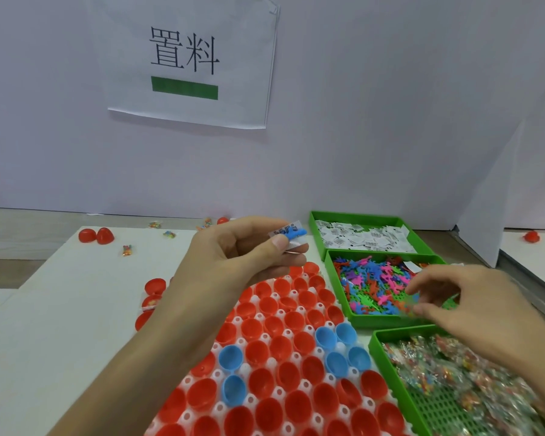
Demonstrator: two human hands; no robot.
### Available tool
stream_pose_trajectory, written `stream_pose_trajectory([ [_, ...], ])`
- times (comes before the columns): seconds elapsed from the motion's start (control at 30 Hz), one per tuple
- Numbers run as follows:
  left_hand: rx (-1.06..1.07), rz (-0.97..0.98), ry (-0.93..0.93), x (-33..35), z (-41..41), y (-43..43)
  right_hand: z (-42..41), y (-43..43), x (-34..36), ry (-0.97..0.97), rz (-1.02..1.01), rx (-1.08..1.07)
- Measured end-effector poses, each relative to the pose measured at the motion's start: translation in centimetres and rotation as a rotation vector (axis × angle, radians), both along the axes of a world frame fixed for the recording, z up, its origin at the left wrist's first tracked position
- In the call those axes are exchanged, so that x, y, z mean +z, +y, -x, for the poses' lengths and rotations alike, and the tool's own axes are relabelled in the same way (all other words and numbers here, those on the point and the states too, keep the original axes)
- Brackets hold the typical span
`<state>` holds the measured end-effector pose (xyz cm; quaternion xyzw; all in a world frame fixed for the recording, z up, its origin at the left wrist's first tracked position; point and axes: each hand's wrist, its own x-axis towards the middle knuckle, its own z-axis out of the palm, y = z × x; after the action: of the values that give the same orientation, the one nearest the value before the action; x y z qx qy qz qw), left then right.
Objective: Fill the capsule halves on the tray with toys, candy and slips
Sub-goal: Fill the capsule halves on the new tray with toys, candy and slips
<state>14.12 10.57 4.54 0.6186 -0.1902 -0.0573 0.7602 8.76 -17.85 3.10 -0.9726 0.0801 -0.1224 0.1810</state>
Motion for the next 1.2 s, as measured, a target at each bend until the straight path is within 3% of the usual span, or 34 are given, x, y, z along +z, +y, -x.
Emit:
stream_pose_trajectory([
  [0.4, -0.011, -0.027, -0.024, 0.7, -0.1, 0.6, -1.6, 0.4, 2.8, 0.158, -0.103, -0.008],
  [0.57, -0.033, -0.031, -0.023, 0.5, -0.1, 0.3, -1.9, 1.3, 4.6, -0.019, -0.145, 0.044],
  [0.8, -0.083, -0.060, -0.122, 0.5, 0.4, -0.2, -2.5, 6.5, 6.9, -0.377, -0.423, 0.376],
  [1.03, -0.052, -0.013, -0.207, 0.4, 0.4, -0.3, -2.9, 9.6, 6.1, -0.432, -0.715, 0.611],
  [1.2, -0.047, -0.042, -0.216, 0.3, 0.2, -0.3, -3.3, 9.7, 5.8, -0.444, -0.660, 0.623],
])
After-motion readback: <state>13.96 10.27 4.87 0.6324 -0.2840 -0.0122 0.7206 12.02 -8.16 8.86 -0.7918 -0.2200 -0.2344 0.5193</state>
